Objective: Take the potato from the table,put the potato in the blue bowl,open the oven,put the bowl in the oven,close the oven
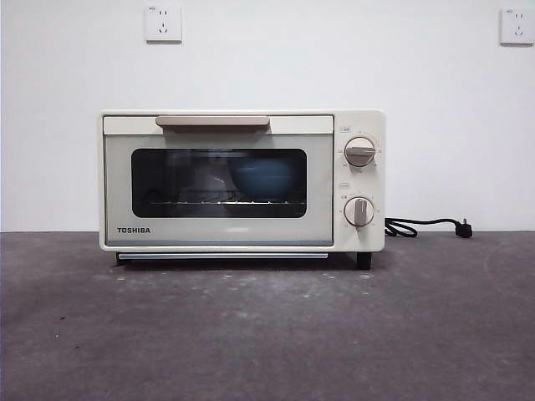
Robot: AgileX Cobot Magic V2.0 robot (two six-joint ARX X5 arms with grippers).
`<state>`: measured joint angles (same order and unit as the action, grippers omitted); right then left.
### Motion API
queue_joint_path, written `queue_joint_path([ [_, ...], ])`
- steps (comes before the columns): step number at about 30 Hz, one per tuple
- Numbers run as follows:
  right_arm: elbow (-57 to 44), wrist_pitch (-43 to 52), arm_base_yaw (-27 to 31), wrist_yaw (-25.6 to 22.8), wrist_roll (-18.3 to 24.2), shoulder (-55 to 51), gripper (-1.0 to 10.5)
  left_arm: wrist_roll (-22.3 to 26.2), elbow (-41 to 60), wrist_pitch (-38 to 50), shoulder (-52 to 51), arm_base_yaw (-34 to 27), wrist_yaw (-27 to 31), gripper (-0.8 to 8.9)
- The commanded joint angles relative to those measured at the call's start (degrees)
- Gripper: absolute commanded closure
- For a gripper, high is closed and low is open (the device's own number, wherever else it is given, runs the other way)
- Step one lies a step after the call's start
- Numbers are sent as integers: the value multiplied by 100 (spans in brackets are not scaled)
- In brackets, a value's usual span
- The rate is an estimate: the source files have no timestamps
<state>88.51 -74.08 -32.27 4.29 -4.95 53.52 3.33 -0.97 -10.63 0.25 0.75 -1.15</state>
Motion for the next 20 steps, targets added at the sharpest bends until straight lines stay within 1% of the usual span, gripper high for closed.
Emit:
queue_joint_path([
  [1,0,17,-7,-15,-52,-31,942,-57,63,15,-4,-13,-33,817],
  [7,0,15,-7,-15,-50,-61,942,-57,63,15,-4,-13,-31,818],
  [8,0,26,-4,-17,4,-72,942,-57,63,15,-4,-13,-33,817],
  [9,0,72,28,-59,157,-79,942,-57,63,15,-4,-13,-33,817],
  [11,-7,175,186,-271,304,-190,942,-57,63,15,-4,-13,-31,817],
  [13,-81,577,514,-459,391,-341,942,-57,63,15,-4,-13,-33,818],
  [14,-175,874,741,-413,442,-476,942,-57,63,15,-4,-13,-33,817],
  [15,-321,1198,973,-264,450,-634,942,-57,63,15,-4,-13,-31,818],
  [18,-977,2015,1626,323,461,-1143,942,-57,63,15,-4,-13,-33,817],
  [20,-1596,2575,1974,446,516,-1521,942,-57,63,15,-4,-13,-33,818],
])
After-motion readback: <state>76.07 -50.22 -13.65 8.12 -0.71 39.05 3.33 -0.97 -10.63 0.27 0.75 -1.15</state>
